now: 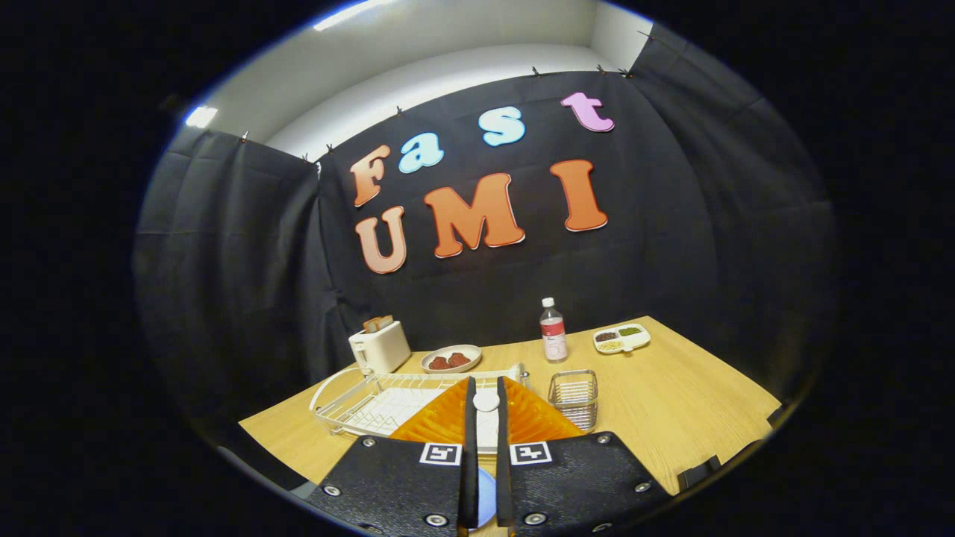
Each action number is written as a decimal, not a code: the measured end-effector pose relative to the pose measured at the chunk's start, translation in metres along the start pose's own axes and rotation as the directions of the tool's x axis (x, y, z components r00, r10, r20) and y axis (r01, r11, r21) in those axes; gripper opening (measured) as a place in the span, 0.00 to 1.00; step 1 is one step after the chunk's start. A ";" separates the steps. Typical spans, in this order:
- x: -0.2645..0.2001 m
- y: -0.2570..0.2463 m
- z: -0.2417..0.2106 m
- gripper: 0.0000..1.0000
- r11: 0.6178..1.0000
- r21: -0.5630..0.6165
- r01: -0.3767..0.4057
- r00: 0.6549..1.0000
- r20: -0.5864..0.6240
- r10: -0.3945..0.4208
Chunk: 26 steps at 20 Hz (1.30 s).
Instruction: Take the plate from the dish rack, then take the spoon from the basket and place it into the plate.
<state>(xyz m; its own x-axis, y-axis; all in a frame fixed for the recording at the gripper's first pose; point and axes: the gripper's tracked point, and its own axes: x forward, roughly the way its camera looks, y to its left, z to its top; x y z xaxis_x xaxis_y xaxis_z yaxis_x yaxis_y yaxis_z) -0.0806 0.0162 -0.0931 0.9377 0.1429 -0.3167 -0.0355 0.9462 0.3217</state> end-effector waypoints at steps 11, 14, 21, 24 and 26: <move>-0.026 0.046 -0.068 0.09 0.987 -0.073 -0.141 0.986 -0.103 0.133; -0.027 0.053 -0.086 0.09 0.982 -0.034 -0.183 0.975 -0.136 0.177; -0.018 0.051 -0.137 0.09 0.982 0.029 -0.185 0.957 -0.223 0.187; -0.014 0.054 -0.140 0.10 0.980 0.040 -0.197 0.952 -0.230 0.201; -0.012 0.053 -0.146 0.13 0.979 0.033 -0.202 0.948 -0.245 0.204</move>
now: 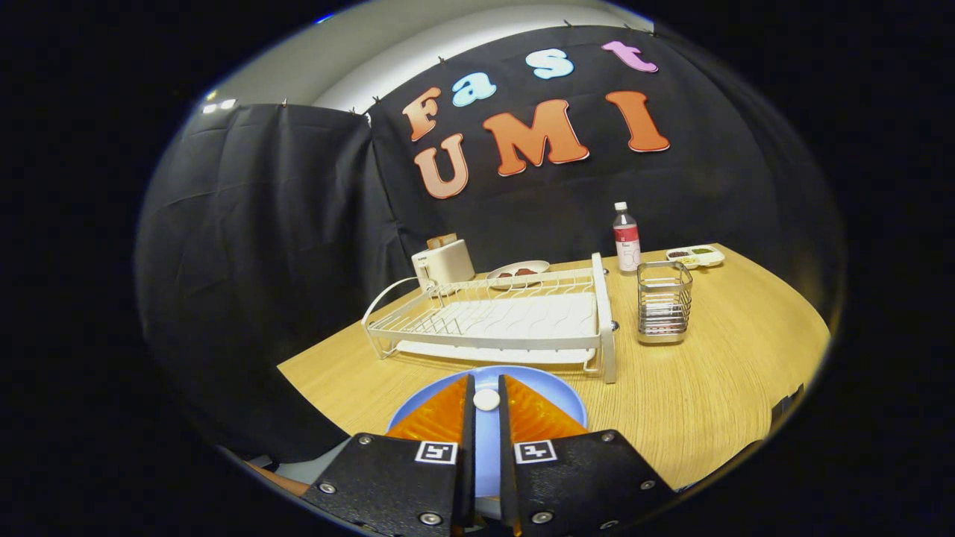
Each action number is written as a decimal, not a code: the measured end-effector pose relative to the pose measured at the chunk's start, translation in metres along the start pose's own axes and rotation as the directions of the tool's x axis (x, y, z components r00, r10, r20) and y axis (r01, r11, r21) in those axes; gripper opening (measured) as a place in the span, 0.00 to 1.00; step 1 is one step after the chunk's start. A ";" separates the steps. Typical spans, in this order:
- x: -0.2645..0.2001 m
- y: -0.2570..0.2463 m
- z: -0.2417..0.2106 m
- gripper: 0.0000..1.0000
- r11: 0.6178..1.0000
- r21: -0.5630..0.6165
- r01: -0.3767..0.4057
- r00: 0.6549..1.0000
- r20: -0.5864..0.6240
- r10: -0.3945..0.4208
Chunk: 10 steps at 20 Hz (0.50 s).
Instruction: Take the plate from the dish rack, then take the spoon from the basket and place it into the plate.
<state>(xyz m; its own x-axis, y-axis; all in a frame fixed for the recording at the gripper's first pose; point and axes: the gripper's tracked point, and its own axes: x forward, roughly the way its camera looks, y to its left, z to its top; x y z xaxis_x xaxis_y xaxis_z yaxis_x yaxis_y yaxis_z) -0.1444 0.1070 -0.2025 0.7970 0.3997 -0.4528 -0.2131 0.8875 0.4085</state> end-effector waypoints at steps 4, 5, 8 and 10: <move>0.001 -0.015 0.004 0.22 0.998 -0.050 0.040 0.999 0.014 -0.040; 0.001 -0.017 0.008 0.30 0.998 -0.053 0.047 0.999 0.020 -0.046; -0.003 -0.020 0.039 0.43 0.997 -0.051 0.061 0.994 0.090 -0.057; -0.004 -0.024 0.063 0.55 0.993 -0.069 0.094 0.985 0.152 -0.082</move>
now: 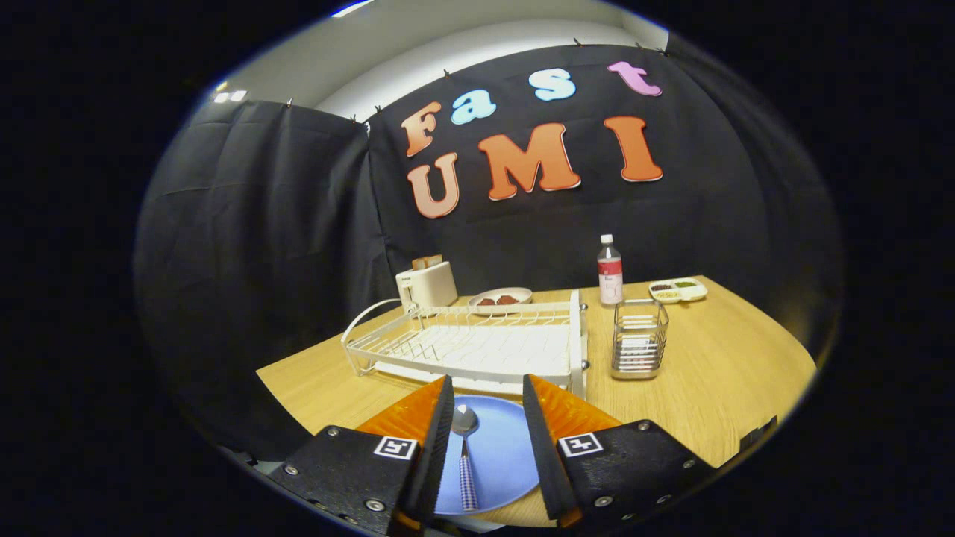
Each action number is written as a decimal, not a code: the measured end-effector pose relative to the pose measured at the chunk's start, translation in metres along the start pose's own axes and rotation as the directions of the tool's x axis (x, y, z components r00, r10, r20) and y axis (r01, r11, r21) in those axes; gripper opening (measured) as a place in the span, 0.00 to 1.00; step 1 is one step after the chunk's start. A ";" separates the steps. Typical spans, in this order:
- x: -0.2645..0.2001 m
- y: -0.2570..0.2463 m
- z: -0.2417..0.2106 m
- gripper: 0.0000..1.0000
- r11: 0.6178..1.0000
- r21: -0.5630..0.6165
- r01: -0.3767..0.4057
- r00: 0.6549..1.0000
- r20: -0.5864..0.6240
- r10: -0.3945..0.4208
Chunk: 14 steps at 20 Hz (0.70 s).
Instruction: Take the plate from the dish rack, then take the spoon from the basket and place it into the plate.
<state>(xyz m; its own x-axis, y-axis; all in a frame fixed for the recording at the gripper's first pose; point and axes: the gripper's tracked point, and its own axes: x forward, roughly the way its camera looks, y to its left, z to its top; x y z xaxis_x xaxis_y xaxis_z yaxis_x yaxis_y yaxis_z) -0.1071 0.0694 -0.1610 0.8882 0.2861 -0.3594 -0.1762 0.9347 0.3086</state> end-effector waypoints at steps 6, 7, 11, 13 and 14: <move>0.000 -0.006 0.066 0.80 0.995 -0.058 0.076 0.985 0.159 -0.066; 0.000 -0.006 0.078 0.84 0.994 -0.067 0.089 0.979 0.188 -0.075; 0.006 -0.003 0.109 0.89 0.984 -0.115 0.139 0.961 0.254 -0.106; 0.009 0.005 0.120 0.90 0.977 -0.150 0.152 0.951 0.291 -0.104; 0.009 0.008 0.123 0.91 0.974 -0.161 0.159 0.947 0.305 -0.104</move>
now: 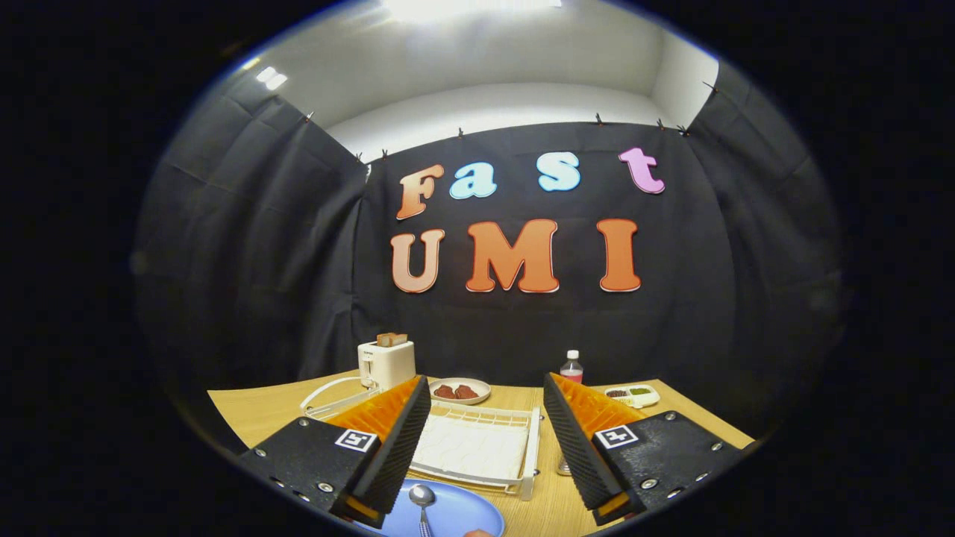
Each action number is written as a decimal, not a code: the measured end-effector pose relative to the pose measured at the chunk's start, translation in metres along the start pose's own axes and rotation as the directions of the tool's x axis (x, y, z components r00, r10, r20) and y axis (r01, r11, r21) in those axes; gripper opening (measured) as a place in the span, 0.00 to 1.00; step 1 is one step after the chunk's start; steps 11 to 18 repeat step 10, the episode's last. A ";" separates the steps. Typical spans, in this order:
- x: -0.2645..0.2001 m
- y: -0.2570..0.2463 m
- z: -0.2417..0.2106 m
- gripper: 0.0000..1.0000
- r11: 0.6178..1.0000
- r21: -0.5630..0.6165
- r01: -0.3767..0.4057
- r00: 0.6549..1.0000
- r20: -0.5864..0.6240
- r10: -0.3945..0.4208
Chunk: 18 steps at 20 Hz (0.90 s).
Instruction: Take the plate from the dish rack, then take the spoon from the basket and place it into the plate.
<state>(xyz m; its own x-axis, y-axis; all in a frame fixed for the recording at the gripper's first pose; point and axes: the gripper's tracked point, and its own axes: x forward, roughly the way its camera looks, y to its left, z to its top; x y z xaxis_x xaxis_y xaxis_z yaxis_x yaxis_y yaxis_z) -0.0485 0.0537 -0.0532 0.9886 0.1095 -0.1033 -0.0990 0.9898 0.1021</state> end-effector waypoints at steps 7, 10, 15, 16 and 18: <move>-0.001 0.017 0.003 0.93 1.000 -0.014 -0.014 0.998 0.055 0.015; 0.001 0.020 0.007 0.93 0.999 0.013 -0.042 0.995 0.092 0.041; 0.001 0.020 0.007 0.93 0.999 0.013 -0.042 0.995 0.092 0.041; 0.001 0.020 0.007 0.93 0.999 0.013 -0.042 0.995 0.092 0.041; 0.001 0.020 0.007 0.93 0.999 0.013 -0.042 0.995 0.092 0.041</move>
